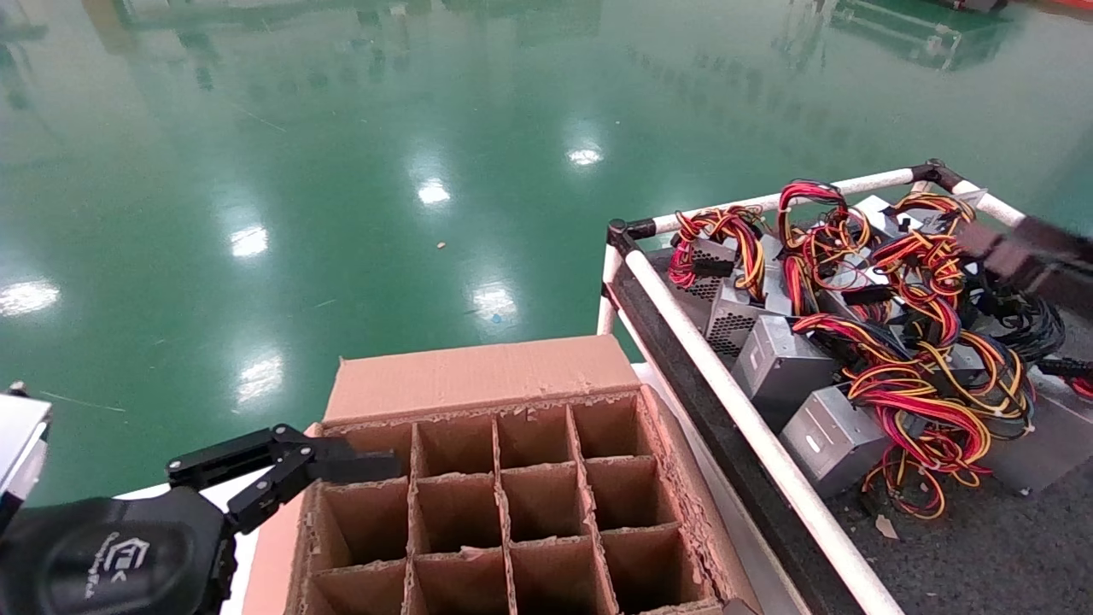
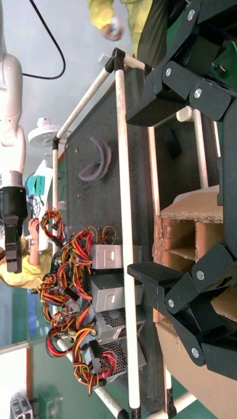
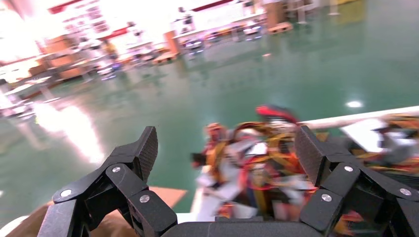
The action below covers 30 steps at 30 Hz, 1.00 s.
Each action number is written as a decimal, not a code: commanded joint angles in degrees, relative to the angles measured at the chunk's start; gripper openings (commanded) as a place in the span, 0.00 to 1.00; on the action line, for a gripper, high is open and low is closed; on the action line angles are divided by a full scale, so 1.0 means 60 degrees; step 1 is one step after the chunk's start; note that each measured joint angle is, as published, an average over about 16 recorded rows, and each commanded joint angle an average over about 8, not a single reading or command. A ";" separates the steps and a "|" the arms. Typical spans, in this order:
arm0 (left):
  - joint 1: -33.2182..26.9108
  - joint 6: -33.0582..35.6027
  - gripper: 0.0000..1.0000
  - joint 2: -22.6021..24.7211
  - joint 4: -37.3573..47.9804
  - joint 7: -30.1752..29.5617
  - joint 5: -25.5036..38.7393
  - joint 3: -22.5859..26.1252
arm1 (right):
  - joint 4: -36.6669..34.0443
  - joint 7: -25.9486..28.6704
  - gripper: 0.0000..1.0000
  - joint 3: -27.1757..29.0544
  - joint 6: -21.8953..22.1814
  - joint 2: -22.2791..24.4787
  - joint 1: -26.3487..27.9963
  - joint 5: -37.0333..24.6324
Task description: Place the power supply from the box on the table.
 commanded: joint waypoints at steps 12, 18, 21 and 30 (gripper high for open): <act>-0.0001 -0.0001 1.00 -0.0001 0.0000 0.0001 -0.0001 0.0002 | 0.2523 0.0608 1.00 0.1310 -0.0568 -0.0190 -0.0876 -0.1364; -0.0001 -0.0001 1.00 -0.0001 0.0000 0.0002 -0.0002 0.0003 | 0.3685 0.0888 1.00 0.1914 -0.0829 -0.0278 -0.1279 -0.1993; -0.0001 -0.0001 1.00 -0.0001 0.0000 0.0002 -0.0002 0.0004 | 0.4267 0.1028 1.00 0.2216 -0.0960 -0.0322 -0.1481 -0.2308; -0.0001 -0.0002 1.00 -0.0002 0.0000 0.0003 -0.0003 0.0005 | 0.6013 0.1449 1.00 0.3122 -0.1353 -0.0453 -0.2088 -0.3252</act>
